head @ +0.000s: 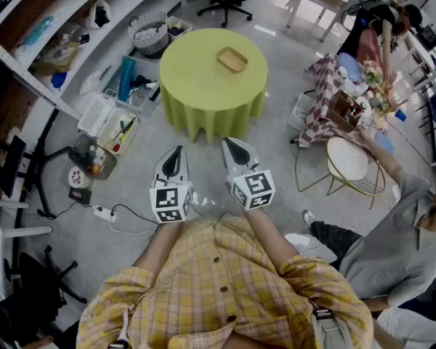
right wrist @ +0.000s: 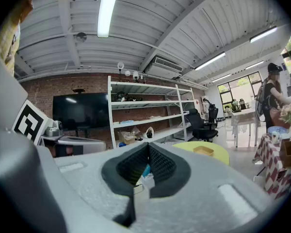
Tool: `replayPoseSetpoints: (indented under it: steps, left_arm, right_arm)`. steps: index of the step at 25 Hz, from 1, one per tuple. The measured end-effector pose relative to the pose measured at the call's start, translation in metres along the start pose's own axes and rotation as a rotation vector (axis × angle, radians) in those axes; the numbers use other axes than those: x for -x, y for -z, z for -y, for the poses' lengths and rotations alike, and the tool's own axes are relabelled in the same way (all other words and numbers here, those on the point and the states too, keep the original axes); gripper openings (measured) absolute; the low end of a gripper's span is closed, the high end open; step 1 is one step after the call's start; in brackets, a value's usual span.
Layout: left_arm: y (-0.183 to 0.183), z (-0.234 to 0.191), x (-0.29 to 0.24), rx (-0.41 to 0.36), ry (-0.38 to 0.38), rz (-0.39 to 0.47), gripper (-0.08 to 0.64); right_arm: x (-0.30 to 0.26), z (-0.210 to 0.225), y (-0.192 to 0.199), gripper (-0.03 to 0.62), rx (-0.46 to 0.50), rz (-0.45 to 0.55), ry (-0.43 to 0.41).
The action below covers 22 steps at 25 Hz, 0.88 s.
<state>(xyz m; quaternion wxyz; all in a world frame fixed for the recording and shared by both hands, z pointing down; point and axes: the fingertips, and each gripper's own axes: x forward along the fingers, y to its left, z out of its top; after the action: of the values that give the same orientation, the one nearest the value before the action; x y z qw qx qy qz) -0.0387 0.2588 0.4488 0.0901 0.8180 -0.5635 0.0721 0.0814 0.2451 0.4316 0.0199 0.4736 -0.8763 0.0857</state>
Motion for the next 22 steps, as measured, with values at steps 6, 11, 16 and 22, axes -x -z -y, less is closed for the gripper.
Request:
replayPoseSetpoints:
  steps: [6,11,16,22]
  left_arm:
    - [0.005,0.007,-0.003,0.003,-0.014,0.0,0.003]
    - [0.007,0.014,-0.006,0.003,-0.022,-0.006,0.003]
    - [0.009,0.022,-0.005,0.003,-0.044,-0.011,0.003]
    - [0.017,0.04,0.005,0.0,-0.073,-0.018,0.003]
  right_arm:
    - [0.004,0.008,0.005,-0.003,0.0,-0.004,-0.011]
    - [0.006,0.013,0.007,-0.003,-0.005,-0.011,-0.024]
    - [0.012,0.021,0.006,-0.003,-0.012,-0.005,-0.046]
    - [0.03,0.025,0.014,-0.003,-0.007,-0.007,-0.081]
